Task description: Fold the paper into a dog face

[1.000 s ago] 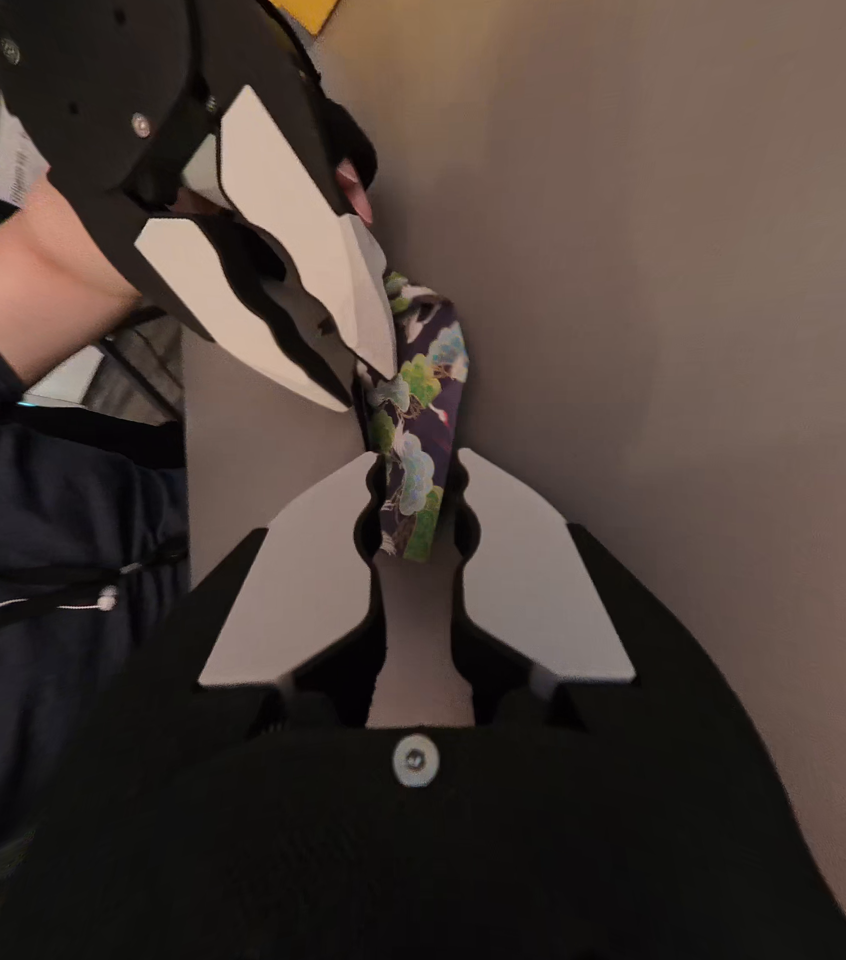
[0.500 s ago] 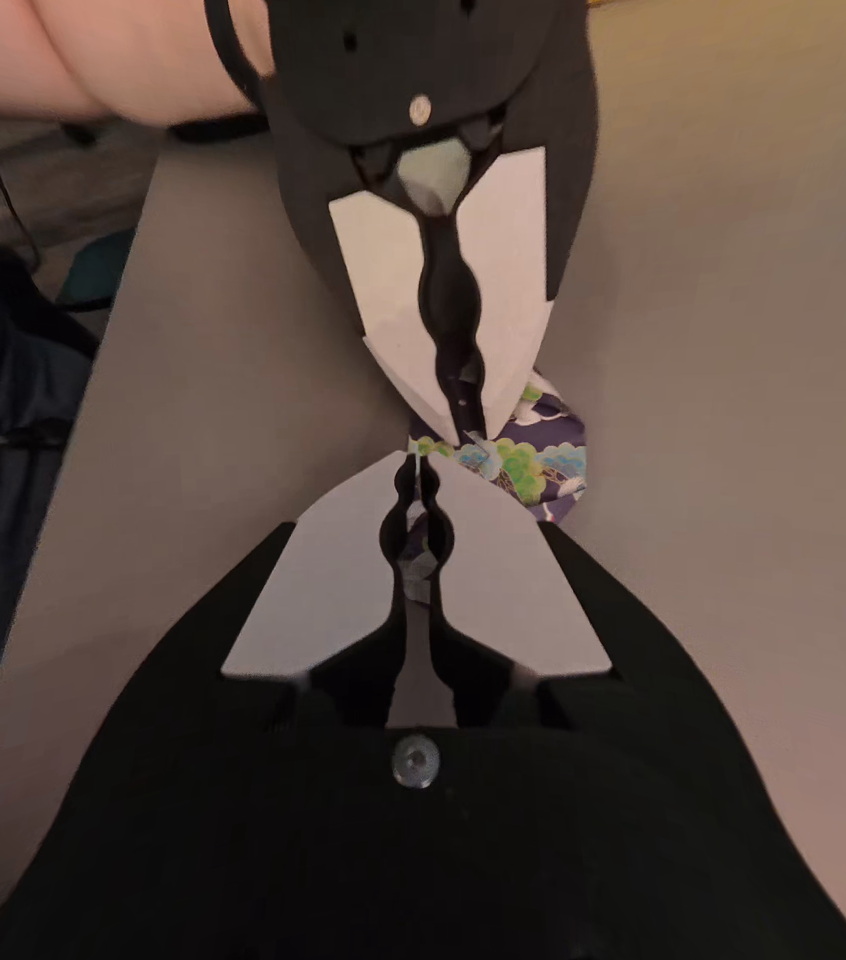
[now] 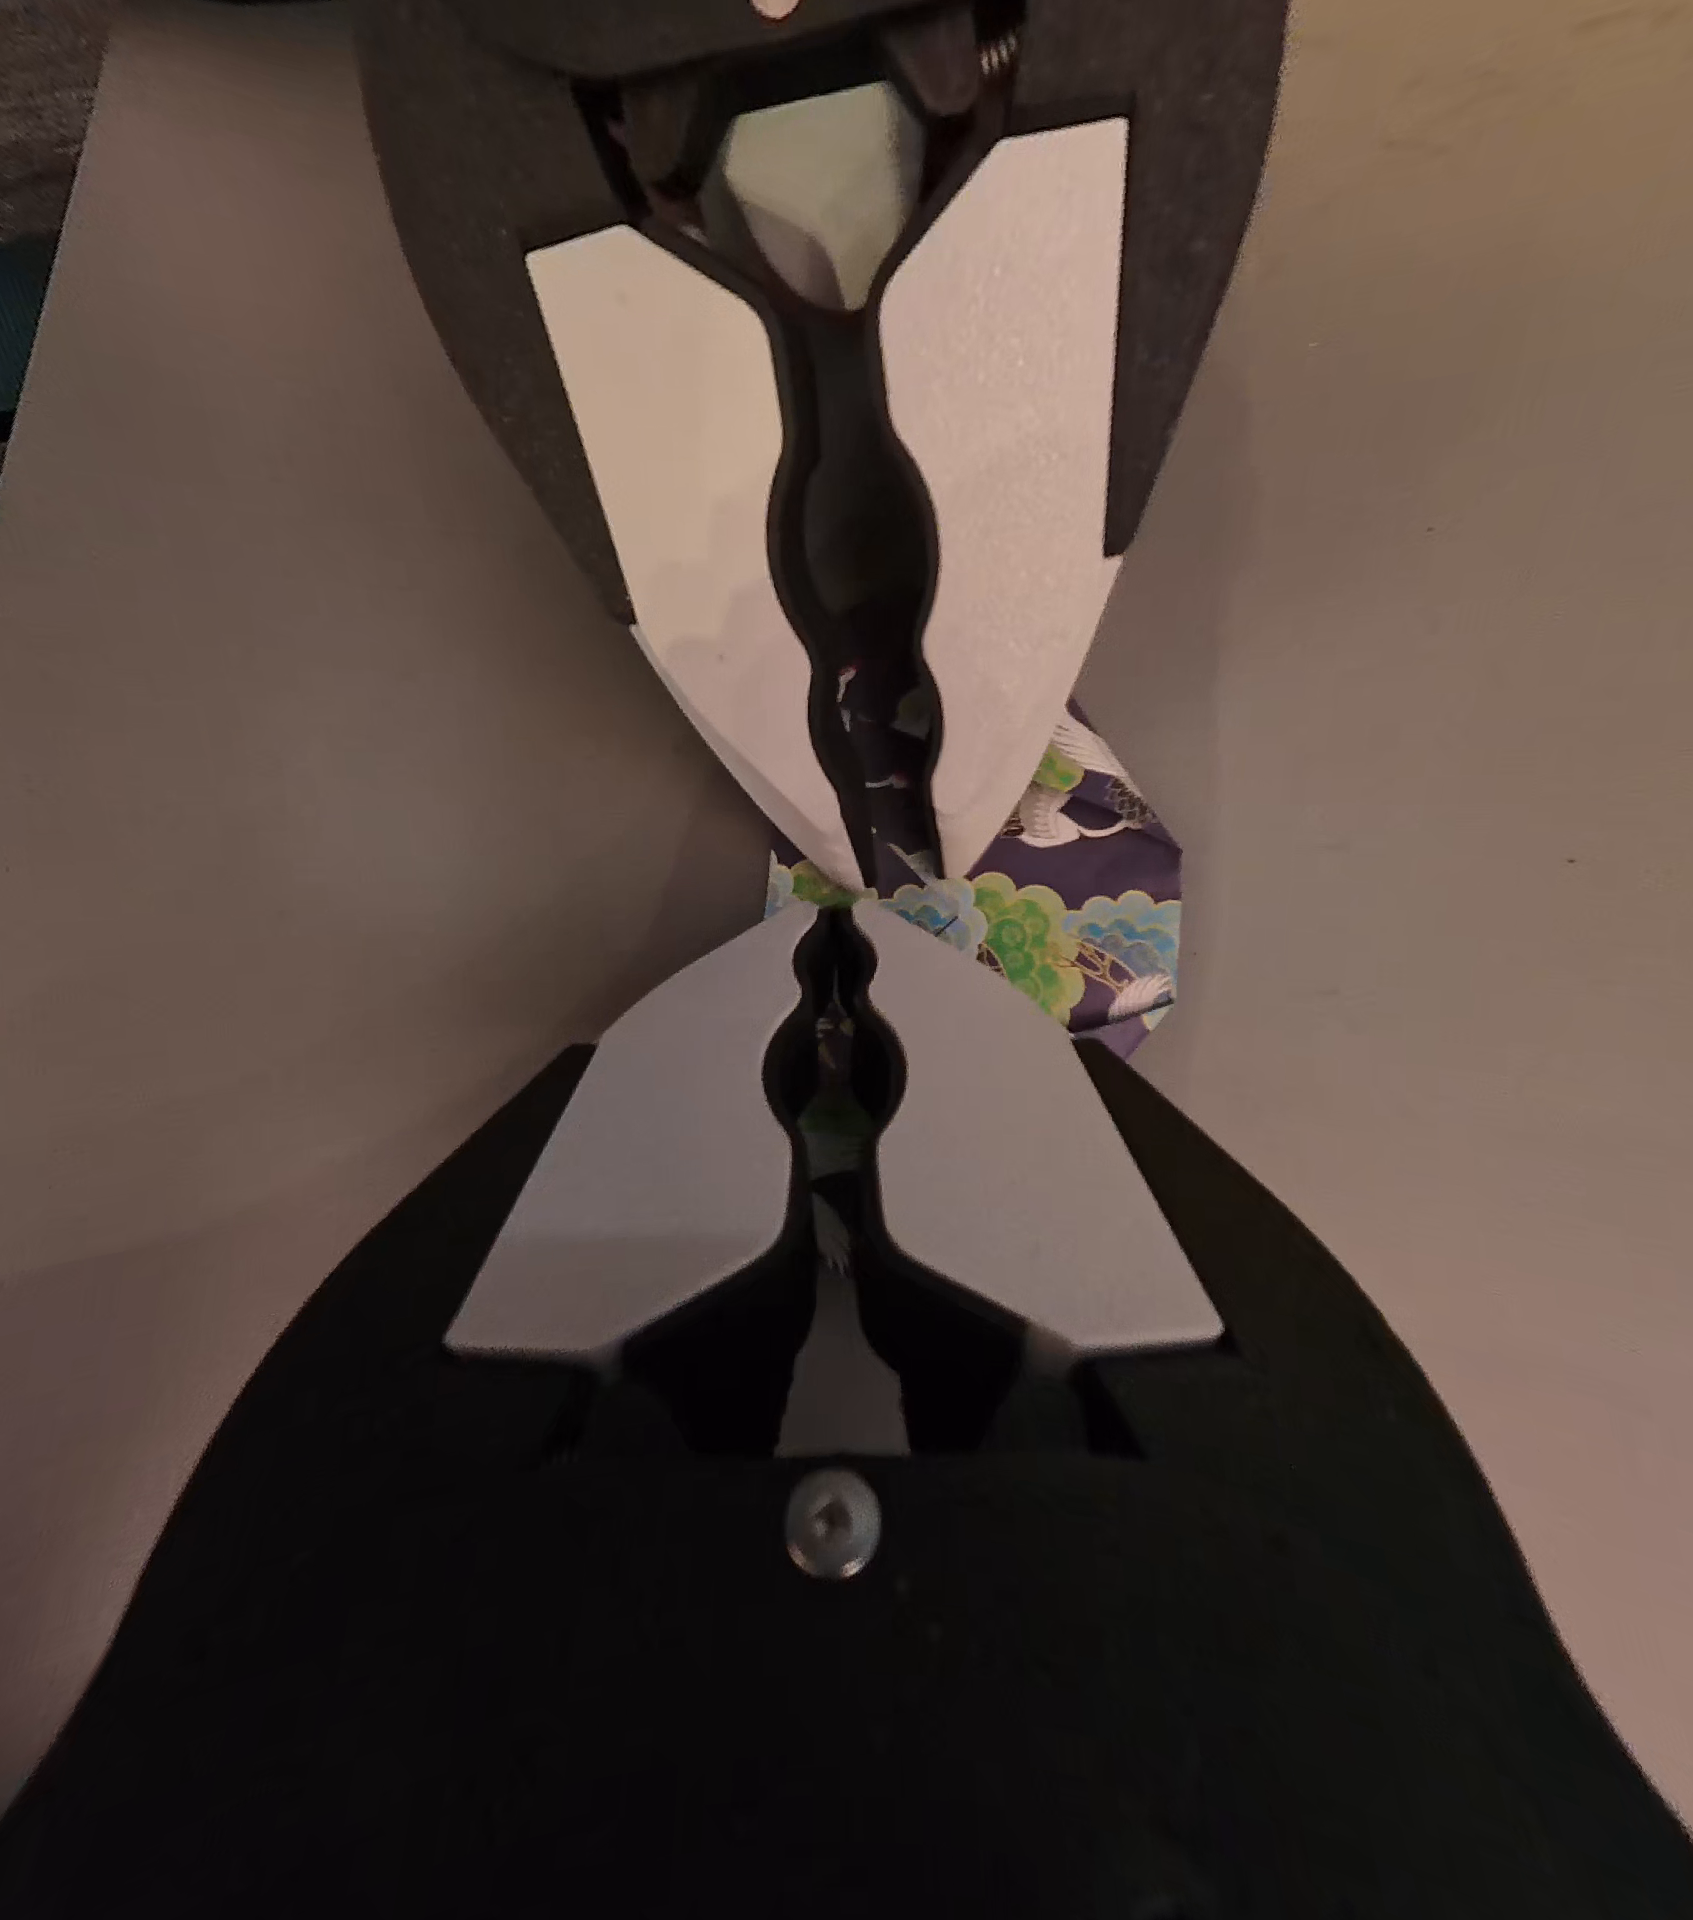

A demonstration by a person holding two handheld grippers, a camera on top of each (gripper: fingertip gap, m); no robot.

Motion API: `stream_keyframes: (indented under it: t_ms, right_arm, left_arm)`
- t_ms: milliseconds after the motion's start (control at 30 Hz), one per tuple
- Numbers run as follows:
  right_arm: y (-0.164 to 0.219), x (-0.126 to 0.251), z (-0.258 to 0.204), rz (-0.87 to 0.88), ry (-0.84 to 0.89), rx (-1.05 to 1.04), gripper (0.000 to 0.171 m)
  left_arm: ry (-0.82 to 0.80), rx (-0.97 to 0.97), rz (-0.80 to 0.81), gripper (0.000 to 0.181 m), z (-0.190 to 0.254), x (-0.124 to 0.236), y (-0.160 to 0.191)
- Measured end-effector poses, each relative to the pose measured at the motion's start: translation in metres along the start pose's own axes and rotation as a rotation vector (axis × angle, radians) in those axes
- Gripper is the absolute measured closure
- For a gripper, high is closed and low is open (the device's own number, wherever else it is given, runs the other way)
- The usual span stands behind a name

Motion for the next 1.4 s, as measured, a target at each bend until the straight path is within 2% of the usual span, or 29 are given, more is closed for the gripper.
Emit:
stream_keyframes:
  t_ms: [167,267,500,633,867,933,1033,1333,1400]
  right_arm:
    - [0.001,0.001,-0.001,0.02,0.012,0.011,0.17]
    - [0.001,0.002,0.0,0.032,0.0,-0.001,0.169]
    - [0.004,0.004,-0.001,0.083,0.005,-0.021,0.168]
    - [0.003,0.007,0.0,0.13,-0.005,-0.041,0.168]
    - [-0.003,0.027,0.01,0.292,0.08,-0.069,0.17]
    - [-0.001,0.029,0.014,0.262,0.13,-0.113,0.17]
    - [-0.001,0.026,0.014,0.2,0.112,-0.141,0.17]
    - [-0.007,0.005,0.007,0.043,0.14,-0.028,0.17]
    - [-0.003,0.0,0.009,-0.036,0.172,-0.03,0.17]
  left_arm:
    - [-0.014,-0.021,-0.001,0.173,0.006,0.0,-0.001]
    - [0.014,-0.029,0.008,0.181,0.008,-0.001,-0.002]
    - [-0.007,-0.029,-0.016,0.181,0.01,-0.002,-0.002]
    - [-0.01,-0.018,-0.018,0.181,0.01,-0.003,-0.003]
    - [-0.016,-0.009,-0.019,0.181,0.01,-0.003,-0.003]
    - [-0.015,-0.008,-0.02,0.181,0.01,-0.003,-0.003]
    - [-0.009,-0.004,-0.022,0.181,0.009,-0.003,-0.003]
    - [0.011,0.009,-0.028,0.181,0.008,-0.003,-0.003]
    - [0.009,0.008,-0.028,0.181,0.008,-0.003,-0.003]
Point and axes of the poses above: each gripper's, where its closed fingertips meet, x back along the fingers, y out of its underside, z = x × y across the jaws, the point moved 8 cm from there along x, back along the fingers, and after that the axes turned 7 degrees about -z, right-handed, at the moved point
